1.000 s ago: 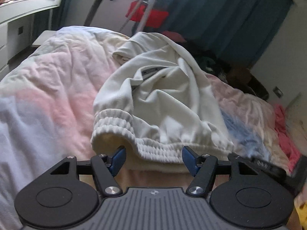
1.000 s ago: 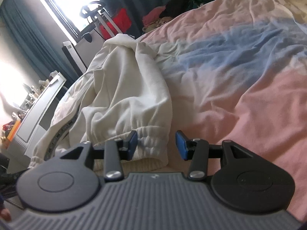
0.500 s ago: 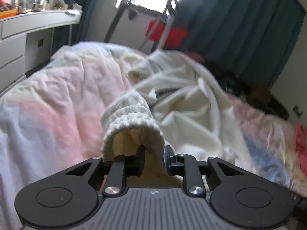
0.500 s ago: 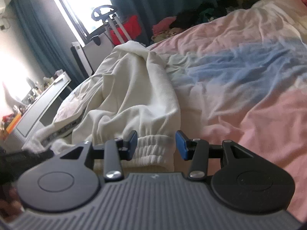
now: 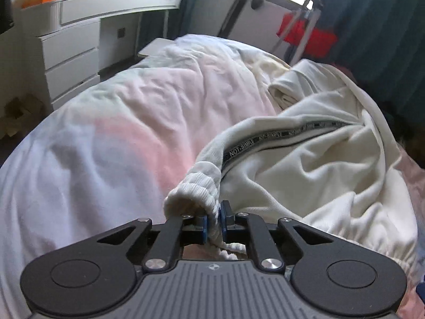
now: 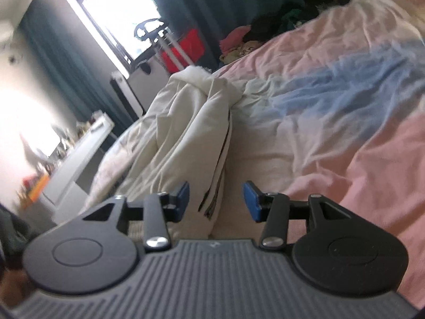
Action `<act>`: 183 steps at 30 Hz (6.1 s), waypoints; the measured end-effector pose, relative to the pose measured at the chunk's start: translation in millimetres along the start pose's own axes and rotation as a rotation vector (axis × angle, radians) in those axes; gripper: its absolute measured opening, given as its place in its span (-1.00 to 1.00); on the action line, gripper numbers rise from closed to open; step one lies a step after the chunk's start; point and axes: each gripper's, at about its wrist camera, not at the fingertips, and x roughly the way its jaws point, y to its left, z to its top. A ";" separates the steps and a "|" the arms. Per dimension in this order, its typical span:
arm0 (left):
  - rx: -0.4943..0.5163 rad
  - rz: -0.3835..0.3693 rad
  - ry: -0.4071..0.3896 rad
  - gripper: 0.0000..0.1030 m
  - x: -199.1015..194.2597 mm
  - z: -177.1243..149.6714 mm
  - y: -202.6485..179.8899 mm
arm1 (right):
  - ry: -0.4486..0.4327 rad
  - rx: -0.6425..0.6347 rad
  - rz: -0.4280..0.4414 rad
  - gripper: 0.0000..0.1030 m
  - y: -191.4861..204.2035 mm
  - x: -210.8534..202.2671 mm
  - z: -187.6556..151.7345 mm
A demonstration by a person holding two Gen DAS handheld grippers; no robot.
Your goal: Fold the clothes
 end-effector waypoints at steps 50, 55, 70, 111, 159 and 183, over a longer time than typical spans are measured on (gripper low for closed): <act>-0.322 -0.268 0.077 -0.49 7.1 26.8 71.5 | 0.180 0.189 0.207 0.34 -4.8 61.0 -17.4; -0.249 -0.240 0.014 0.53 -26.8 25.1 68.8 | 0.216 0.164 0.181 0.35 -2.7 75.3 -18.2; -0.092 -0.009 -0.004 0.78 17.8 41.1 42.8 | 0.266 0.159 0.211 0.37 -2.1 96.8 -14.1; 0.094 0.175 -0.234 -0.65 118.8 291.3 109.6 | 0.431 0.122 0.409 -0.53 261.9 222.5 -126.0; 0.313 -0.159 -0.389 0.75 -104.0 -57.2 -42.3 | -0.142 -0.423 0.030 0.63 86.1 -27.7 7.8; 0.508 0.020 -0.448 0.76 63.4 72.3 -174.0 | 0.024 -0.174 -0.006 0.63 30.3 5.2 23.0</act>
